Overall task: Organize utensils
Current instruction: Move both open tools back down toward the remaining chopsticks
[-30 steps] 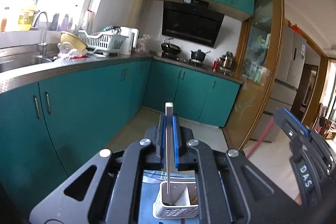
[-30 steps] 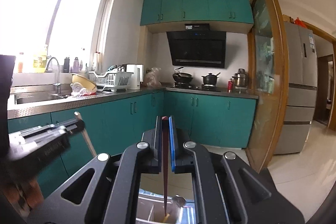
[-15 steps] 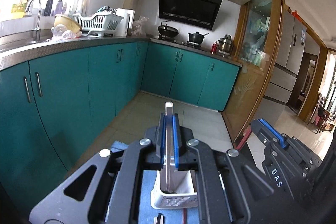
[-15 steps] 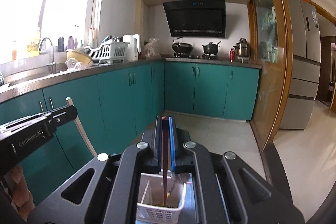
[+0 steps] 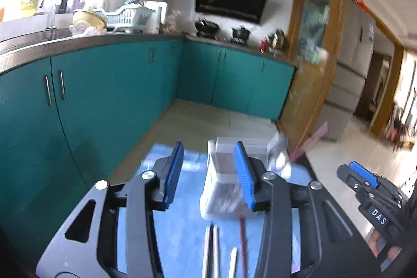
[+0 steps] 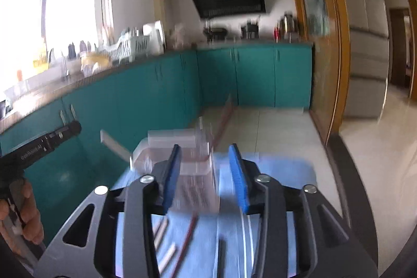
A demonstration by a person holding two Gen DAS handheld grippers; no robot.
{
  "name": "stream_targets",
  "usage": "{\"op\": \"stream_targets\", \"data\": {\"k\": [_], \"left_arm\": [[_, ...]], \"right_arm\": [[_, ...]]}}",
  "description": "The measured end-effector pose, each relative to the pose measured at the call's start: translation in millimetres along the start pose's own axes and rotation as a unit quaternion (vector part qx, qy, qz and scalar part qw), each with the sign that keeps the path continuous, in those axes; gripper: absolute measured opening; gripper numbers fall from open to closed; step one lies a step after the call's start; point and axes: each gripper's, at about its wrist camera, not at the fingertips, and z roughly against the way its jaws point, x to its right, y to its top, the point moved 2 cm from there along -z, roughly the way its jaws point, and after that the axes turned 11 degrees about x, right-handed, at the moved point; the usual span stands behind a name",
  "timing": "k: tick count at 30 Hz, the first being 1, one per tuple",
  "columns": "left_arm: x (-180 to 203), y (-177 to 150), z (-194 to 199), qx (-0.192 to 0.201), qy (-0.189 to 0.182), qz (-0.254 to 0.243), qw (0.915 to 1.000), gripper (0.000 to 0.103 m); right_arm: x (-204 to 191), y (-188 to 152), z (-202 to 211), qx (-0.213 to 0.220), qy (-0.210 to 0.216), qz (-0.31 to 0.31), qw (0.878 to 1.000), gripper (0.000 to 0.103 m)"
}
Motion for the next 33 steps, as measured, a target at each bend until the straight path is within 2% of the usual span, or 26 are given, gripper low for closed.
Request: {"op": "stream_targets", "data": {"k": [1,4,6,8,10,11,12,15,18,24,29,33], "left_arm": [[1,-11,2,-0.008,-0.002,-0.01,0.9999,0.044],[1,-61,4,-0.064,-0.012,-0.035,0.9973,0.044],[-2,-83,4,-0.096,-0.044,-0.002,0.9944,0.043],[-6,-101,5,-0.121,-0.081,0.062,0.9874,0.045],[-5,-110,8,-0.118,-0.091,0.097,0.9841,0.05],[-3,-111,12,-0.106,-0.086,0.104,0.9851,0.056],[0,-111,15,-0.098,-0.082,0.105,0.9862,0.058],[9,-103,26,-0.082,-0.093,0.118,0.9852,0.058],[17,-88,32,-0.063,-0.088,0.131,0.9854,0.058],[31,-84,29,-0.085,-0.13,0.164,0.9743,0.058],[31,-87,28,-0.088,-0.128,0.176,0.9721,0.058],[33,-84,31,-0.086,-0.124,0.158,0.9758,0.058]], "right_arm": [[1,-13,0,-0.016,-0.001,0.001,1.0,0.042],[7,-58,-1,-0.067,-0.025,0.005,0.997,0.042],[12,-83,1,-0.089,-0.036,-0.005,0.995,0.042],[12,-100,3,-0.1,-0.051,-0.004,0.994,0.042],[9,-110,3,-0.112,-0.056,-0.008,0.992,0.042],[6,-114,3,-0.118,-0.057,-0.012,0.991,0.042],[2,-118,4,-0.123,-0.061,-0.012,0.99,0.043],[-7,-126,5,-0.125,-0.088,0.007,0.988,0.045],[-16,-127,5,-0.121,-0.108,0.018,0.987,0.045],[-30,-128,9,-0.103,-0.119,0.038,0.987,0.046],[-31,-128,11,-0.1,-0.117,0.038,0.987,0.047],[-35,-127,15,-0.086,-0.112,0.047,0.989,0.048]]}}
